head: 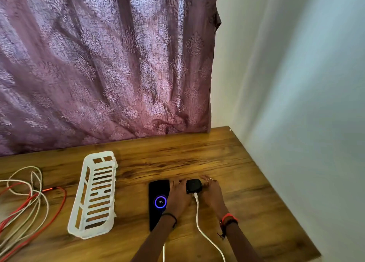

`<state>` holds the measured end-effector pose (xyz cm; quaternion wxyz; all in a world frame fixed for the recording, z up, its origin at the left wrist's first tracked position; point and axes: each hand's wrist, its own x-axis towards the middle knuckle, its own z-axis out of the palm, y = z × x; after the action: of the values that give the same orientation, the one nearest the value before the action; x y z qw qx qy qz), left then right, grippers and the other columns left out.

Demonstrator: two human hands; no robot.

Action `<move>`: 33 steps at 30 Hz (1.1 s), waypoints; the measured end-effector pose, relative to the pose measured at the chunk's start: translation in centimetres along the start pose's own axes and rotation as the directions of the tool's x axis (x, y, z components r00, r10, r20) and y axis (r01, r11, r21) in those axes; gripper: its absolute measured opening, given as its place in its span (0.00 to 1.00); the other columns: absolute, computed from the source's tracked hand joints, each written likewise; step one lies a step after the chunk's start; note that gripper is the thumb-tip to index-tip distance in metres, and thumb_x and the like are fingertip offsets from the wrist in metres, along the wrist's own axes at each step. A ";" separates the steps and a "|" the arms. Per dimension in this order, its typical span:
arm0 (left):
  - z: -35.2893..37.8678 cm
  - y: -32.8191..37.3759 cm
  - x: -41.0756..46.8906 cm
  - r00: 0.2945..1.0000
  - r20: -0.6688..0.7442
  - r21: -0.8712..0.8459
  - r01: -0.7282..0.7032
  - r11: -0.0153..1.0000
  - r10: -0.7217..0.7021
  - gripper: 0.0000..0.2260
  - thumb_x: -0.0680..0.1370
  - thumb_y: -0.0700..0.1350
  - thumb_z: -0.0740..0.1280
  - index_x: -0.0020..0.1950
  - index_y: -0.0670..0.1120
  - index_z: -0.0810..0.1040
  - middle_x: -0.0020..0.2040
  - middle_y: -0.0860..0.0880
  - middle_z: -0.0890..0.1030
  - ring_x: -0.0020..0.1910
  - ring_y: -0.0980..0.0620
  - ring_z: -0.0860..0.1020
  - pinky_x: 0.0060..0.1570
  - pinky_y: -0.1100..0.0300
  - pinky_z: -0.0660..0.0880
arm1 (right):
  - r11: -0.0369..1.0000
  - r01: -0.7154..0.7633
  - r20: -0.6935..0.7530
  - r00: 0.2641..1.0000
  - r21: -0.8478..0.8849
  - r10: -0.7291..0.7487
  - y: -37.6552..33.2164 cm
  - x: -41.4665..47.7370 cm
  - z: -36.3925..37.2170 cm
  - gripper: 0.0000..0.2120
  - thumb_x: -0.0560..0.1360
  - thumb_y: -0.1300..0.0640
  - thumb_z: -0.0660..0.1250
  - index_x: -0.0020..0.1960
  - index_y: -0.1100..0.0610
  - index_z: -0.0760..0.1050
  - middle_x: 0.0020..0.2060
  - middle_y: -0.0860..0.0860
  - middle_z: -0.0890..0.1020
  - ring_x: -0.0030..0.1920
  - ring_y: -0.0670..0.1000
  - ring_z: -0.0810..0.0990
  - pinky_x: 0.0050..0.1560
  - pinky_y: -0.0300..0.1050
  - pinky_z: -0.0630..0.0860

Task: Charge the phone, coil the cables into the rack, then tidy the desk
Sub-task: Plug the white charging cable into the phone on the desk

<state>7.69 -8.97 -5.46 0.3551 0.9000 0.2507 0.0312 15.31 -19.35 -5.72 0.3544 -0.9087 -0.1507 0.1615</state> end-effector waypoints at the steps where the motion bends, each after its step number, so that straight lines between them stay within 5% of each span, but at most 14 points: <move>1: 0.0 0.0 0.1 1.000 -0.007 -0.002 -0.002 1.000 0.002 0.20 0.77 0.44 0.64 0.68 0.47 0.69 0.68 0.47 0.64 0.69 0.46 0.60 0.67 0.59 0.61 | 1.000 0.008 0.008 1.000 -0.005 -0.008 0.1 0.0 0.1 0.24 0.67 0.62 0.68 0.64 0.56 0.74 0.51 0.57 0.82 0.55 0.57 0.78 0.54 0.44 0.74; 6: -0.1 -0.2 0.6 1.000 -0.013 -0.030 0.005 1.000 -0.006 0.19 0.75 0.45 0.67 0.66 0.46 0.72 0.67 0.46 0.66 0.68 0.47 0.61 0.66 0.60 0.61 | 0.998 0.056 -0.007 0.998 0.027 -0.056 -0.7 -0.5 -0.4 0.18 0.63 0.61 0.73 0.53 0.57 0.81 0.47 0.50 0.83 0.49 0.47 0.79 0.47 0.36 0.73; 11: -0.9 0.5 0.7 1.000 -0.004 0.000 -0.002 1.000 0.002 0.19 0.74 0.47 0.68 0.64 0.47 0.72 0.64 0.48 0.68 0.65 0.48 0.62 0.62 0.63 0.61 | 0.996 0.017 -0.019 1.000 0.093 -0.015 -0.9 -0.3 -1.2 0.16 0.63 0.64 0.74 0.51 0.60 0.80 0.44 0.54 0.83 0.46 0.50 0.80 0.35 0.27 0.69; 16: -2.8 2.0 1.3 0.998 -0.009 -0.005 -0.057 0.998 0.057 0.22 0.73 0.49 0.70 0.66 0.50 0.71 0.62 0.50 0.70 0.64 0.50 0.65 0.60 0.65 0.60 | 0.971 -0.029 -0.025 0.999 0.239 0.036 -1.6 0.0 -3.0 0.20 0.66 0.67 0.71 0.57 0.67 0.74 0.50 0.57 0.82 0.53 0.54 0.79 0.48 0.45 0.79; 19: -4.5 2.9 1.9 0.996 -0.022 -0.120 -0.090 0.989 0.088 0.25 0.72 0.46 0.72 0.67 0.49 0.71 0.63 0.49 0.68 0.64 0.52 0.66 0.59 0.70 0.58 | 0.955 0.033 -0.024 0.999 0.296 -0.027 -2.9 -0.3 -5.1 0.25 0.66 0.67 0.73 0.61 0.57 0.74 0.51 0.52 0.82 0.52 0.47 0.79 0.43 0.29 0.75; 25: -8.1 6.1 1.4 0.981 -0.061 -0.291 -0.196 0.937 0.187 0.29 0.67 0.46 0.76 0.66 0.48 0.72 0.62 0.48 0.78 0.61 0.52 0.75 0.62 0.53 0.73 | 0.919 0.172 -0.088 0.985 0.353 -0.150 -5.7 -2.0 -9.8 0.27 0.67 0.65 0.73 0.63 0.51 0.74 0.53 0.49 0.81 0.54 0.47 0.79 0.49 0.33 0.74; 31: -11.6 9.9 -0.2 0.939 -0.151 -0.389 -0.345 0.854 0.310 0.28 0.68 0.44 0.76 0.66 0.50 0.73 0.62 0.52 0.77 0.62 0.56 0.74 0.62 0.66 0.69 | 0.869 0.272 -0.168 0.961 0.413 -0.221 -8.7 -4.5 -14.2 0.27 0.69 0.66 0.72 0.65 0.49 0.73 0.51 0.48 0.81 0.51 0.46 0.80 0.47 0.32 0.76; 33: -12.7 11.2 -1.1 0.924 -0.179 -0.415 -0.382 0.826 0.337 0.28 0.68 0.45 0.76 0.67 0.51 0.73 0.62 0.51 0.78 0.62 0.56 0.74 0.63 0.62 0.70 | 0.855 0.300 -0.197 0.952 0.422 -0.236 -9.6 -5.7 -15.6 0.26 0.70 0.65 0.71 0.64 0.47 0.72 0.49 0.44 0.80 0.47 0.42 0.80 0.42 0.27 0.75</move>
<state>8.62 -8.54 11.46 0.5253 0.8238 0.0800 0.1976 14.91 -24.04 12.86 0.5823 -0.7816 -0.2097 0.0774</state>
